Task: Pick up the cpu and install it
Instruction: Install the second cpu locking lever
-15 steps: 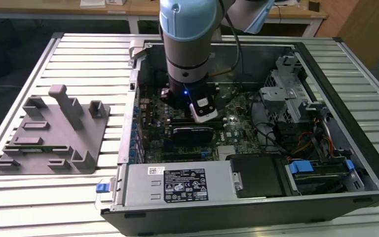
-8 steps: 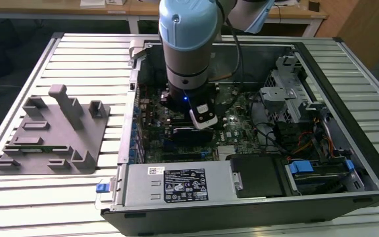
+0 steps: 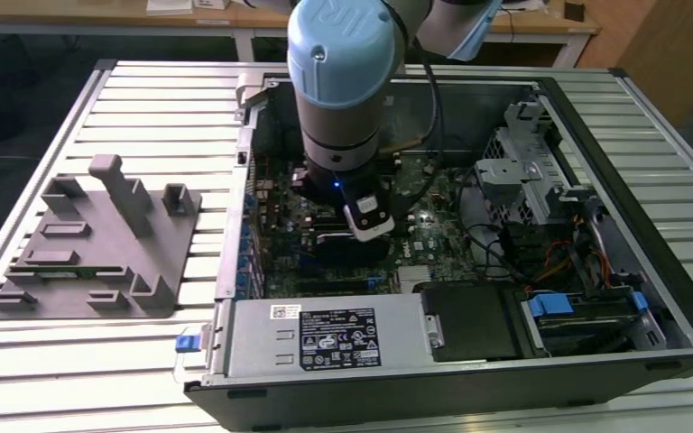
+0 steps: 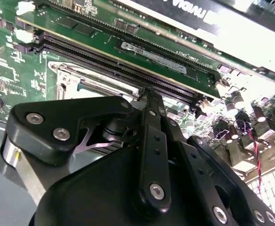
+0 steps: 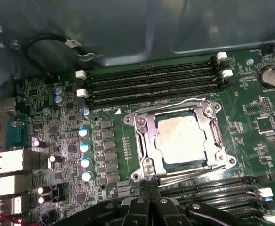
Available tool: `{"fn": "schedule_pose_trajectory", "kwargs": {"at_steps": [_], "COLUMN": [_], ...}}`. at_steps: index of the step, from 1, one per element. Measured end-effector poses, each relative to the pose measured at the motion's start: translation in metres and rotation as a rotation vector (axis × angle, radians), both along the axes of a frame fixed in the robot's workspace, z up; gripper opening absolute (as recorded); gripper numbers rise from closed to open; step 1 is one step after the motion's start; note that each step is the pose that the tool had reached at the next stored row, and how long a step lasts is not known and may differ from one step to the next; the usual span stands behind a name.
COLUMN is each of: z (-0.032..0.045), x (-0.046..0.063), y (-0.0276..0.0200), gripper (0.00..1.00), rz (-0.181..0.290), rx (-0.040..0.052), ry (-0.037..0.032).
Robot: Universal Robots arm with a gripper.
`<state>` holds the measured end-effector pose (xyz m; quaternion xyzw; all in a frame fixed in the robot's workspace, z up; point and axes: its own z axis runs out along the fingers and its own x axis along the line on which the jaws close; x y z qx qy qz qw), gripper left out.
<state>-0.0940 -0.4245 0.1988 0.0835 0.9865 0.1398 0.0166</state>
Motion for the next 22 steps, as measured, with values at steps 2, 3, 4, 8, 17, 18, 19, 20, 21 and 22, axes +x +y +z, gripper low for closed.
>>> {"fn": "schedule_pose_trajectory", "kwargs": {"at_steps": [2,3,4,8,17,18,19,20,21,22], "z": [-0.0012,-0.0016,-0.0020,-0.0030,-0.0068,-0.0073,-0.0078,-0.0081,-0.0085,-0.0091], "x": [-0.0008,-0.0010,-0.0013,-0.0026,-0.0048,-0.0049,-0.0050,-0.0052,-0.0054,-0.0055], "y": [-0.0001,-0.0001,0.0000,0.0002,0.0026,0.0029,0.0032,0.0035,0.0037,0.0039], "gripper": [0.11,0.11,0.11,0.11,0.11,0.11,0.11,0.11,0.11,0.11], "rz": [0.000,0.000,0.000,0.000,0.000,0.000,0.000,0.000,0.000,0.000], "rx": [0.0007,0.0011,0.0020,0.0114,0.0260,0.0272,0.0285,0.0297,0.0312,0.0325], "ry": [0.0002,0.0002,0.0003,0.0002,0.0002,0.0002,0.0002,0.0002,0.0003,0.0001]}}
